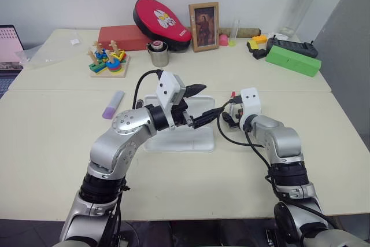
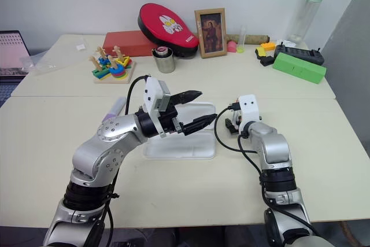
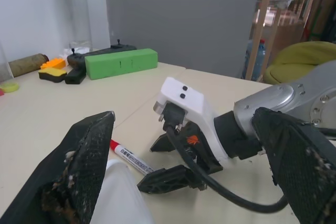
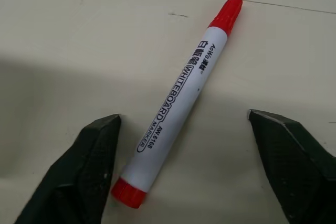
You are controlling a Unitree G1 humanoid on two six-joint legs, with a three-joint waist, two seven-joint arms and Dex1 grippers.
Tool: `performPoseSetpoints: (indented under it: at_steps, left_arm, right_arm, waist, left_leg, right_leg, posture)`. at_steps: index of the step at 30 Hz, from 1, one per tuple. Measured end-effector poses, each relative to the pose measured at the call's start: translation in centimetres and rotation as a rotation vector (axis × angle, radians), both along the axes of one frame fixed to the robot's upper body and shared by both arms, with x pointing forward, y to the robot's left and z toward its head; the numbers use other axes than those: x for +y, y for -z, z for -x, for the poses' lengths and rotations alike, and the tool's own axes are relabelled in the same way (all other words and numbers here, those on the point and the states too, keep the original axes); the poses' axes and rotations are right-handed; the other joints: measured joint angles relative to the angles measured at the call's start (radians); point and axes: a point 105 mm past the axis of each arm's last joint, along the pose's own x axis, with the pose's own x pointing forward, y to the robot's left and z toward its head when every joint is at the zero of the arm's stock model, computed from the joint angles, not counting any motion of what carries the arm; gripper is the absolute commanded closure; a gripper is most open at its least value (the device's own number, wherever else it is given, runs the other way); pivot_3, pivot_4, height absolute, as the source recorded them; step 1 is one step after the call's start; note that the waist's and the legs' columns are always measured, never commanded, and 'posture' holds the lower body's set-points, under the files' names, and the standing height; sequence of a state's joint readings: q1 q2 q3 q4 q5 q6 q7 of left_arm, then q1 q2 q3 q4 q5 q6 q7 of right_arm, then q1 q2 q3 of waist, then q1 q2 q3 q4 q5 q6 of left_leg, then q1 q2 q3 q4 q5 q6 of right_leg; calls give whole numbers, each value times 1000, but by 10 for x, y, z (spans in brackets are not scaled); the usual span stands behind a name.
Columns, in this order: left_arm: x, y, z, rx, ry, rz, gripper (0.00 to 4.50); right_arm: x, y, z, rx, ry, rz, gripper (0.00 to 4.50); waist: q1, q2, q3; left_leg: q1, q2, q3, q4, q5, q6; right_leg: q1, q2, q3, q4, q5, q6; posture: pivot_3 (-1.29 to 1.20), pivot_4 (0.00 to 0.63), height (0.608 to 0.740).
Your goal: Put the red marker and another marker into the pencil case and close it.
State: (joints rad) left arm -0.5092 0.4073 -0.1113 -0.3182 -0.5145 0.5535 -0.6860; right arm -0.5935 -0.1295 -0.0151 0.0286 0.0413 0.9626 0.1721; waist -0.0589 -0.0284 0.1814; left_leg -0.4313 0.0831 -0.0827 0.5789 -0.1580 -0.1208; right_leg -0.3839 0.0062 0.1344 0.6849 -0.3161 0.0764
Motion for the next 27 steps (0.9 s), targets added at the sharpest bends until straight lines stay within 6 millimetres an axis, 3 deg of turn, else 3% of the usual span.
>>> performPoseSetpoints:
  at_steps: [12,14,21,24,27]
  left_arm:
    - [0,-1,-2,-12,-12,12,0]
    - [0,-1,-3,-19,-16,12,0]
    - [3,0,-8,-25,-51,16,0]
    - [16,-7,-13,-42,-115,43,0]
    - [36,-15,-10,-71,-189,58,0]
  right_arm:
    - [-13,0,-9,-43,83,52,3949]
    - [-16,0,-10,-47,97,58,4203]
    - [-30,-3,-18,-80,168,33,4203]
    - [-24,-38,-28,-221,79,-31,4203]
    - [14,-99,-26,-418,-149,-143,4203]
  waist:
    - [7,0,0]
    - [8,0,0]
    - [9,1,0]
    - [-1,4,2]
    - [-26,5,2]
  left_leg:
    - [0,-1,-4,2,0,0]
    - [0,-1,-5,2,0,0]
    - [0,-2,-7,5,0,0]
    - [-1,-1,-7,5,0,0]
    - [-1,-1,-8,2,0,0]
  right_leg:
    - [4,-1,-4,-2,0,0]
    - [5,-1,-5,-2,0,0]
    - [6,-1,-7,-2,0,0]
    - [5,-1,-6,-2,0,0]
    - [4,-1,-7,-1,0,0]
  posture:
    - [0,150,740]
    - [0,150,740]
    - [0,150,740]
    - [0,150,740]
    - [0,150,740]
